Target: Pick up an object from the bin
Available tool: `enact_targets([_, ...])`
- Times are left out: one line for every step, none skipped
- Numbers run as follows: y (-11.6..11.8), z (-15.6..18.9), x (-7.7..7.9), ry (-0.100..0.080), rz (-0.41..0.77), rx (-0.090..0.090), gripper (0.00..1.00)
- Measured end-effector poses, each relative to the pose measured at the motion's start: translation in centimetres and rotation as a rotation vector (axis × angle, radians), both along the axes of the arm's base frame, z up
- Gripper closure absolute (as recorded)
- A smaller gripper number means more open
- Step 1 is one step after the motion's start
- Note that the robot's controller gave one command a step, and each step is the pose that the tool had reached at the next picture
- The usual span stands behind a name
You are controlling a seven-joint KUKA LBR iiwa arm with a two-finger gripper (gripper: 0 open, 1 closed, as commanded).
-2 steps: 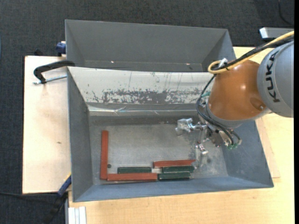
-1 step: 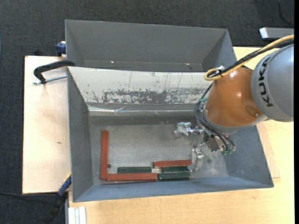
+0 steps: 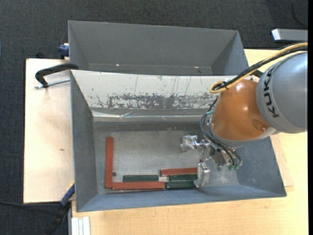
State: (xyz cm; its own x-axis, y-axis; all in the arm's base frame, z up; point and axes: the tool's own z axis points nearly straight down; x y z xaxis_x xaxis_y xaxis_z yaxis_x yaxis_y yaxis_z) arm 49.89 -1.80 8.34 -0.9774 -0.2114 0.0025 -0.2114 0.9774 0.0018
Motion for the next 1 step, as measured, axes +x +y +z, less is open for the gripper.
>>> enact_targets([-0.39,-0.96,-0.43,-0.015,0.396,-0.002,1.0])
